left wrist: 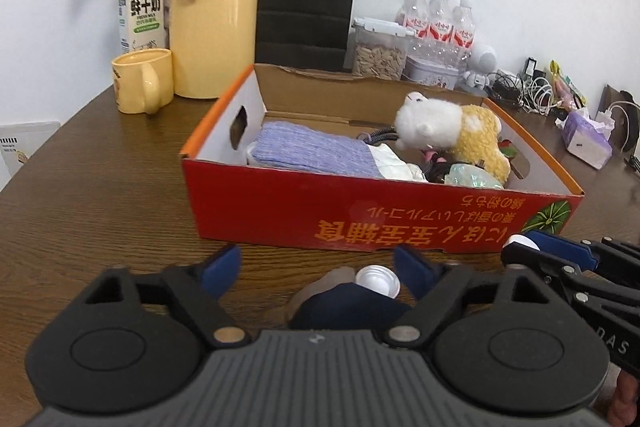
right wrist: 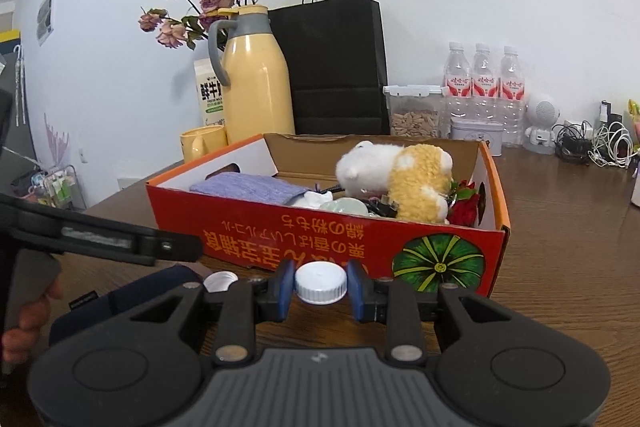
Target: Organize objects
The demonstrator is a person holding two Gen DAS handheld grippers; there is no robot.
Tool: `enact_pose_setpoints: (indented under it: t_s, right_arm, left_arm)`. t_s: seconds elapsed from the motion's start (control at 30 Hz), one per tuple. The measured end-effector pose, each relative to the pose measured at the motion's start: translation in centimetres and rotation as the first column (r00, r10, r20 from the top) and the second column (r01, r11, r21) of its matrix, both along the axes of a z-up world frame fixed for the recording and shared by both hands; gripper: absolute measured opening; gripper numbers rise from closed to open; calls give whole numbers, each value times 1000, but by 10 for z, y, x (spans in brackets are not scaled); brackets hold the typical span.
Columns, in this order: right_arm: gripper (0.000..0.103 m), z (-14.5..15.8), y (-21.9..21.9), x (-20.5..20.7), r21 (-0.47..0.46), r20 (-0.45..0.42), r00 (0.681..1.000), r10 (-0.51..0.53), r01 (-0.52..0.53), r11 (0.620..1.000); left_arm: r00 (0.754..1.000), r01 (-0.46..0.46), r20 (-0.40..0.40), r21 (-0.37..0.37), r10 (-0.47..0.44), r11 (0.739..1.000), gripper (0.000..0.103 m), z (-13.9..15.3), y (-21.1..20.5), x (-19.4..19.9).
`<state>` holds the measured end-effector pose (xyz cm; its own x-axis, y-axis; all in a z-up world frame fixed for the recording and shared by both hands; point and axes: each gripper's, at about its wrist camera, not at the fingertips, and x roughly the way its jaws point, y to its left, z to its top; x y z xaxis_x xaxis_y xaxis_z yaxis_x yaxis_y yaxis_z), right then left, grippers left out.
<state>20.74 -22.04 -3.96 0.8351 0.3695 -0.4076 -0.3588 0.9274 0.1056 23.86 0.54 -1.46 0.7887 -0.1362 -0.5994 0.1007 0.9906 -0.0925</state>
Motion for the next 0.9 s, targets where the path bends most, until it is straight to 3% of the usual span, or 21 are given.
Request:
enact_pose_setpoints:
  t_s: [0.1,0.27,0.43,0.53,0.9]
  right_arm:
    - [27,0,-1,0,10,1,1000,9,-9,1000]
    - [27,1,0,-2,14,7,1000,20,-20,1000]
    - [27,1,0,-3,15,8,1000,22,-22,1000]
    - [27,1,0,-3,15,8,1000,22,-22,1000]
    - [27,2,0,-2,14,7,1000,21,-22,1000]
  left_arm:
    - [1000,8,-15,11,-8,1000,67,-3,-5,2]
    - [999,17,-37,2,-16,1000,29,-6,-7,4]
    - [1000,14,-26,-13,-14,1000,11,-4,-5,2]
    - [1000,6,-21,-20,-6,1000,6,-3,-3,1]
    - [1000,0,26,-62,1,998,6,9,7,-7]
